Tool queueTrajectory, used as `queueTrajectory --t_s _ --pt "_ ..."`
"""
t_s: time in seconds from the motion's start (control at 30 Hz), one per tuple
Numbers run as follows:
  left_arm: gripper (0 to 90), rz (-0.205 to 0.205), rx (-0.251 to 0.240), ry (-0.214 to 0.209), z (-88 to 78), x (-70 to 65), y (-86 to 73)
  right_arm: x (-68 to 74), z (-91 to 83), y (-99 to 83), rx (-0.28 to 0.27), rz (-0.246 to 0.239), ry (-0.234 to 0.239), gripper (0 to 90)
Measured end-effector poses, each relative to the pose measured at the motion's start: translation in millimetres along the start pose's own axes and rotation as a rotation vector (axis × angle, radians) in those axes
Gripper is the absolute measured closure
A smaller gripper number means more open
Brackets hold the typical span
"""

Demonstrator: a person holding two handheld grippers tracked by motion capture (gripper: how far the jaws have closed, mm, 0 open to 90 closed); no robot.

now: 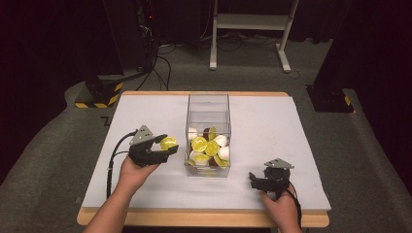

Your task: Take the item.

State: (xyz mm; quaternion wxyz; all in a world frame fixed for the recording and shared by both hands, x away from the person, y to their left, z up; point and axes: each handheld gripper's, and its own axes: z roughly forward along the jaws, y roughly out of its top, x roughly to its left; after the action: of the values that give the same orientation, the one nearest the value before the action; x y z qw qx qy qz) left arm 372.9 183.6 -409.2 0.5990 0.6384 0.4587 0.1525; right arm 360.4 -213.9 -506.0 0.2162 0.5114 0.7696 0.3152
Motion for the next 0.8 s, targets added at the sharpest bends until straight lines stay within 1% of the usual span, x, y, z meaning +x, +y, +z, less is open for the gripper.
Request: queueTrajectory --t_s 0.03,0.1,0.13,0.27,0.3,0.33,0.4,0.5,0.57,0.73,0.8 --pt "37.9 -0.01 -0.004 0.0 -0.2 0.6 -0.7 0.0 0.0 0.0 0.0 0.0 0.0 8.8" --pt "37.9 0.0 0.005 0.007 -1.0 3.4 -2.2 0.0 0.0 0.0 0.0 0.0 0.0 8.8" --pt "37.9 -0.011 0.0 0.01 -0.8 3.9 -3.3 0.0 0.0 0.0 0.0 0.0 0.0 8.8" --pt "37.9 -0.009 0.011 0.025 -0.8 9.5 -7.6 0.0 0.0 0.0 0.0 0.0 0.0 8.8" --pt "37.9 -0.003 0.018 0.029 -0.9 11.7 -8.8 0.1 0.0 0.0 0.0 0.0 0.0 8.8" --pt "37.9 -0.019 0.01 0.034 0.2 12.4 -10.3 0.0 0.0 0.0 0.0 0.0 0.0 8.8" --pt "37.9 -0.008 0.02 0.042 0.2 16.5 -12.8 0.0 0.0 0.0 0.0 0.0 0.0 8.8" --pt "37.9 -0.02 0.021 0.055 1.0 20.7 -15.9 0.0 0.0 0.0 0.0 0.0 0.0 8.8" --pt "37.9 -0.003 0.031 0.07 1.1 25.1 -17.8 0.0 0.0 0.1 0.0 0.0 0.0 8.8" --pt "37.9 -0.016 0.026 0.093 2.4 34.1 -19.2 -0.1 0.0 0.0 0.0 0.0 0.001 8.8" --pt "37.9 -0.008 0.027 0.104 3.5 38.0 -18.8 -0.1 0.0 0.0 0.0 0.0 0.0 8.8"
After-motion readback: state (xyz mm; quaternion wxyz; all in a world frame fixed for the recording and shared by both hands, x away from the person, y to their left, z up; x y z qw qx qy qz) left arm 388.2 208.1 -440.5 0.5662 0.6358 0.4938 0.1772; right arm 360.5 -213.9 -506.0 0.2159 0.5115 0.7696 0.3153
